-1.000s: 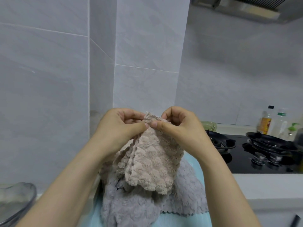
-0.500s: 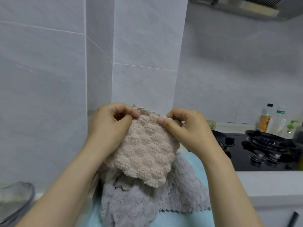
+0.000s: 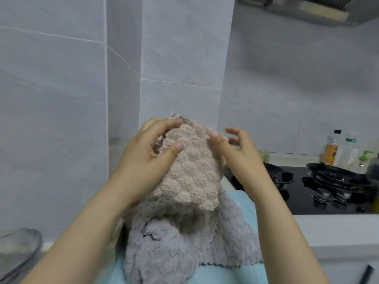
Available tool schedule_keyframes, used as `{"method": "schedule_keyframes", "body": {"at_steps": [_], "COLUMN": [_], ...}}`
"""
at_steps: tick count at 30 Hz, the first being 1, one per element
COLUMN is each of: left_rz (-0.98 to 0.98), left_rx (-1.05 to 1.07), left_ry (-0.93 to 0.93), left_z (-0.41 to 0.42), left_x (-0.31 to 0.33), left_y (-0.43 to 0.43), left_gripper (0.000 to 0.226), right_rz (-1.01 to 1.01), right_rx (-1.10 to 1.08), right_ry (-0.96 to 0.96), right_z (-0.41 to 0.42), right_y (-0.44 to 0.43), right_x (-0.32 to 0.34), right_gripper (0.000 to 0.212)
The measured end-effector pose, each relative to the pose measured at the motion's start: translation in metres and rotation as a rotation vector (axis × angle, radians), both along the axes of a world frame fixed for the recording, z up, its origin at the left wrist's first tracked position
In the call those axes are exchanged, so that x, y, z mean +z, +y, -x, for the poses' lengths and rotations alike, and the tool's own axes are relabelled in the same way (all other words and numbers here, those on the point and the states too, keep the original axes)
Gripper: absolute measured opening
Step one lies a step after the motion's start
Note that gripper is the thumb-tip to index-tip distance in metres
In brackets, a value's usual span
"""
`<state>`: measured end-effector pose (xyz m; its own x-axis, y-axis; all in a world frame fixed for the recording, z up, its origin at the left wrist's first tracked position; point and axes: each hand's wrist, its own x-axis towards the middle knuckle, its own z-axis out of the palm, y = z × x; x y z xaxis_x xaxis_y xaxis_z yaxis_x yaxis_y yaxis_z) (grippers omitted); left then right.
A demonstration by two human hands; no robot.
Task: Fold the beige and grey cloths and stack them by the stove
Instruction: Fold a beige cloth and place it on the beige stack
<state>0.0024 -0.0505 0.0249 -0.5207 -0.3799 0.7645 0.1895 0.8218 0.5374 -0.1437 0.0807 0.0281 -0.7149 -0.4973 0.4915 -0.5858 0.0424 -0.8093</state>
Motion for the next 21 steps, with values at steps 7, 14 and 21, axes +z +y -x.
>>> {"method": "schedule_keyframes", "body": {"at_steps": [7,14,21], "left_rz": [0.013,-0.018,-0.097], "left_rx": [0.006,0.053,0.064], "left_ry": [0.098,0.049,0.0], "left_z": [-0.001,0.002,0.008], "left_x": [0.002,-0.003,-0.013], "left_y": [-0.005,-0.013,-0.012], "left_gripper": [0.039,0.046,0.047], "right_rz": [0.022,0.24,0.201], "right_rx": [0.482,0.107,-0.01], "right_ry": [-0.473,-0.115,-0.031], "right_z": [-0.005,-0.007,0.001], "right_y": [-0.009,-0.026,-0.023], "right_x": [-0.003,-0.009,-0.018], "right_gripper": [0.038,0.086,0.062]}}
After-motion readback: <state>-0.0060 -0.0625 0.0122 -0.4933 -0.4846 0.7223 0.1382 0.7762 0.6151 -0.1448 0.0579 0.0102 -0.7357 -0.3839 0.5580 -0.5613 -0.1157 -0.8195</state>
